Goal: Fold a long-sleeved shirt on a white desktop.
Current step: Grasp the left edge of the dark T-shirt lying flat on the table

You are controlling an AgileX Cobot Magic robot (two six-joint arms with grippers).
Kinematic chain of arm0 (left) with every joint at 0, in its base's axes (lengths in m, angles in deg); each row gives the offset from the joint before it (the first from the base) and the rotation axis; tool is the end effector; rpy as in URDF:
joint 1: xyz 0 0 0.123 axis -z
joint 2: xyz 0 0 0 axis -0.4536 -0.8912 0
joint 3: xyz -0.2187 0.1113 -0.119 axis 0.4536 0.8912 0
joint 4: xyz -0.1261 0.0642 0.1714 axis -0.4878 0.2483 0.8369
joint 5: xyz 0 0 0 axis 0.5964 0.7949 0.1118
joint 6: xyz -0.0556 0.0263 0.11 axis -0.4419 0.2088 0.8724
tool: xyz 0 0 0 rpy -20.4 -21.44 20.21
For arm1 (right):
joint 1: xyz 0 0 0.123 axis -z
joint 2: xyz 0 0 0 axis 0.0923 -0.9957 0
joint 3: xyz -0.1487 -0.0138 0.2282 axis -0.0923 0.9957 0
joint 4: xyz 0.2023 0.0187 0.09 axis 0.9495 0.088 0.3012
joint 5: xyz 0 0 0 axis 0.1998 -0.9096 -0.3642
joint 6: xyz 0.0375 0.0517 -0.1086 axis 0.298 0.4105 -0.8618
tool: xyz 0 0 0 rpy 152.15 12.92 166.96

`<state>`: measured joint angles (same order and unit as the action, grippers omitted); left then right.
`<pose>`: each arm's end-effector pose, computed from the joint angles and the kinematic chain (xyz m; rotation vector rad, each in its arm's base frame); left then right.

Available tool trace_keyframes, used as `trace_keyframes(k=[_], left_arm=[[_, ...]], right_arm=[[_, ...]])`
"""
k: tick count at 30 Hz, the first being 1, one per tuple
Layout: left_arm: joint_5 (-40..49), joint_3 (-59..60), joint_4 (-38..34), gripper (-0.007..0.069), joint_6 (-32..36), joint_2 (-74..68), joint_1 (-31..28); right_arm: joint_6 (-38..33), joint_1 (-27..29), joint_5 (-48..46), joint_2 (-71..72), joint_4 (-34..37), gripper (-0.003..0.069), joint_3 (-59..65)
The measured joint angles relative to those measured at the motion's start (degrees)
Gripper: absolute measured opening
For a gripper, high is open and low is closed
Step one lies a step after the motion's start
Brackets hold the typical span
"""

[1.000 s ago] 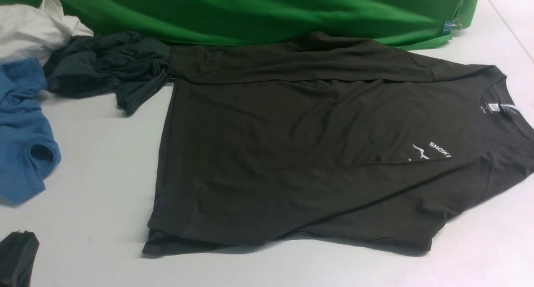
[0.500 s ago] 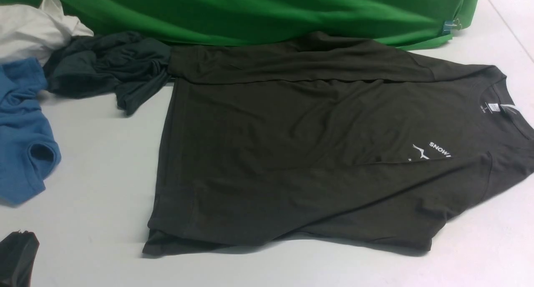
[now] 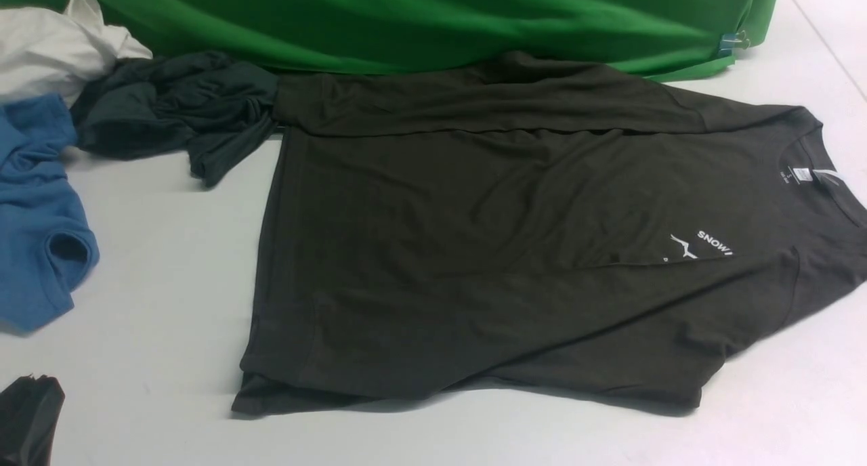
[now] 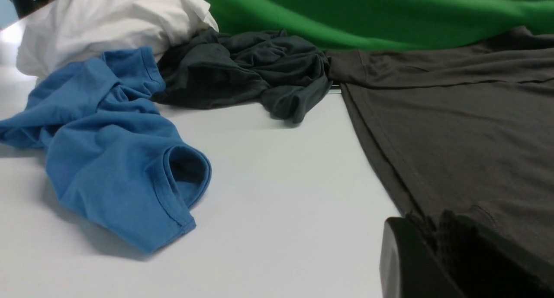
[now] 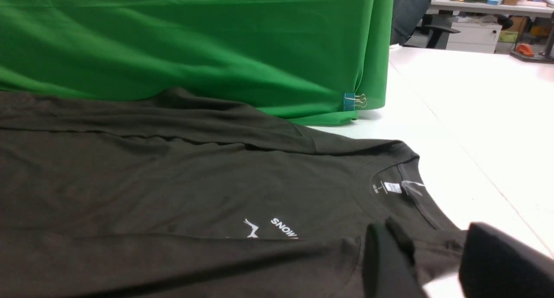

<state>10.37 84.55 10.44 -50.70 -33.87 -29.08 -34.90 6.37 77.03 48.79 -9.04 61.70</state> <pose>0.0722 0.0020 0.1827 0.0152 1.7390 0.0580 0.0736 0.0034 0.1930 -0.0672 1.6512 -0.0317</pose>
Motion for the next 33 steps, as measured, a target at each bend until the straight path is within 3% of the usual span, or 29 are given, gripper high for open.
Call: trace_keyframes(k=[6,11,12,13,14,16,18,26,29,33], left_arm=[[0.0,0.0,1.8,0.0111,0.0,0.0,0.0],[-3.2,0.0,3.2,0.0111,0.0,0.0,0.0],[-6.5,0.0,3.0,0.0111,0.0,0.0,0.0],[-7.5,0.0,2.9,0.0111,0.0,0.0,0.0],[-12.9,0.0,2.4,0.0111,0.0,0.0,0.0],[-16.7,0.0,1.9,0.0111,-0.4,0.0,0.0],[-25.7,0.0,1.3,0.0111,-2.8,0.0,0.0],[-48.1,-1.5,0.6,0.0111,-6.9,0.0,0.0],[-46.9,-6.6,0.1,0.0111,-7.9,-1.1,0.0],[-28.7,-30.4,0.0,0.0111,-8.5,-10.3,0.0]], right_arm=[[1.2,0.0,0.5,0.0,0.0,0.0240,0.0],[10.0,0.0,6.5,0.0,0.0,0.0240,0.0],[15.1,0.0,10.2,0.0,0.0,0.0240,0.0],[15.8,0.0,10.7,0.0,0.0,0.0240,0.0],[24.2,0.0,15.0,0.0,0.0,0.0240,0.0],[28.8,0.0,18.0,0.0,0.0,0.0240,0.0],[40.9,0.0,26.0,0.0,0.1,0.0240,0.0],[45.2,-0.5,41.6,-2.4,-1.1,0.0240,-0.9],[45.2,-0.5,41.3,-4.1,-2.5,0.0240,-5.5],[42.3,-0.5,30.4,-12.4,-4.6,0.0240,-26.5]])
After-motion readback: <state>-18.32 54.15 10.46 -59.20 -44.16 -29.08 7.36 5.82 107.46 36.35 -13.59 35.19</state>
